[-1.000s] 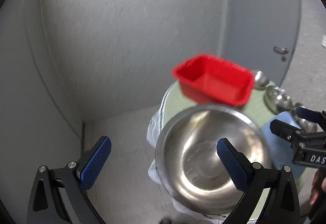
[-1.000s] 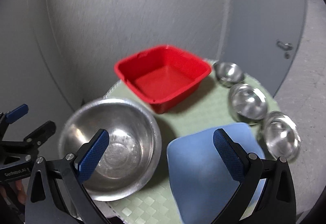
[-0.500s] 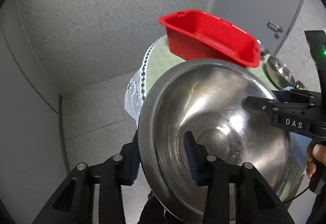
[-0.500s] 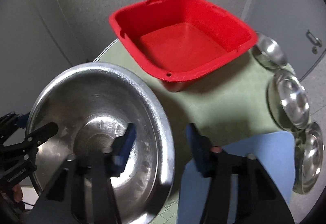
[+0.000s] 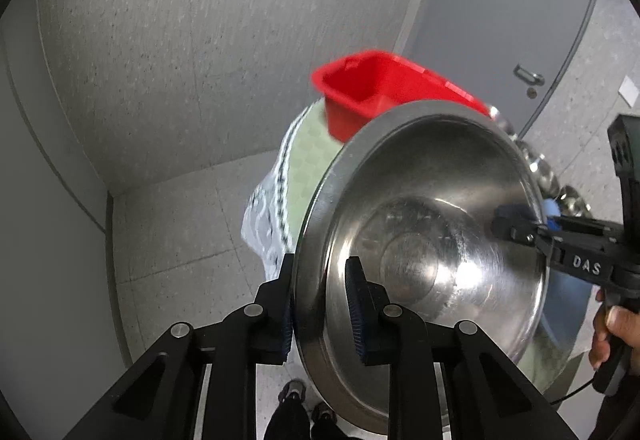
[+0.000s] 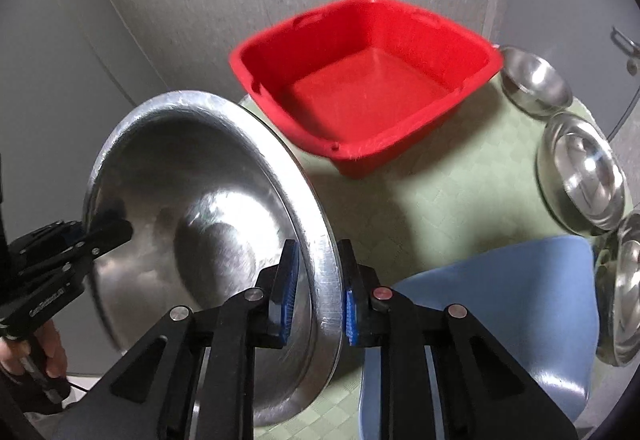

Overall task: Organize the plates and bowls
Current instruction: 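Close the right gripper on the large steel bowl rim and lift, then lower the large steel bowl into the red basin, open right gripper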

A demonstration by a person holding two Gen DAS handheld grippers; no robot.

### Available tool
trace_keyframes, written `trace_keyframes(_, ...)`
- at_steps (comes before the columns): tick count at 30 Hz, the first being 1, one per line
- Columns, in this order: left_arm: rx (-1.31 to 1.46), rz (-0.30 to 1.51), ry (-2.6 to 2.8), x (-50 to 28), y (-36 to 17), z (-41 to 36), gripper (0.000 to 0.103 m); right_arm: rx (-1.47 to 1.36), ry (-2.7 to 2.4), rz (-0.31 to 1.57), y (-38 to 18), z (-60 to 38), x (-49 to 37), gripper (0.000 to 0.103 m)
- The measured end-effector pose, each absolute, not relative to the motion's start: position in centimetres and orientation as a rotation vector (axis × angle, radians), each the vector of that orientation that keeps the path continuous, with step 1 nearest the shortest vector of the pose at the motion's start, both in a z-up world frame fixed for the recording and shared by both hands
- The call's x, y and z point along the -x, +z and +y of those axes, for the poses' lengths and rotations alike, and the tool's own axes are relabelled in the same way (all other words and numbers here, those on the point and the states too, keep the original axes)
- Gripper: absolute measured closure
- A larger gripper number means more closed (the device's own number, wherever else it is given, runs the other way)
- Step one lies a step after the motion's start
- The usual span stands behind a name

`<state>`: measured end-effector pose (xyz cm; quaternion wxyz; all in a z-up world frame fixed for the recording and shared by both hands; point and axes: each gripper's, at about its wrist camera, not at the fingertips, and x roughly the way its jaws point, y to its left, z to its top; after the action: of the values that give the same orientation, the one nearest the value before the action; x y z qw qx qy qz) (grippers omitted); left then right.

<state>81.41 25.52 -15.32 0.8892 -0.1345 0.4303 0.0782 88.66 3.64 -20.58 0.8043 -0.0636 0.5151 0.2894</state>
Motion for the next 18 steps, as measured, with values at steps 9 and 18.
trace_keyframes(9,0.257,0.774,0.072,-85.6,-10.9,27.1,0.084,0.07,0.567,0.954,-13.4,2.1,-91.3,0.083)
trace_keyframes(18,0.228,0.71,0.025,-96.6,-11.5,30.5,0.084,0.009,0.475,0.941,-12.4,2.8,-100.6,0.083)
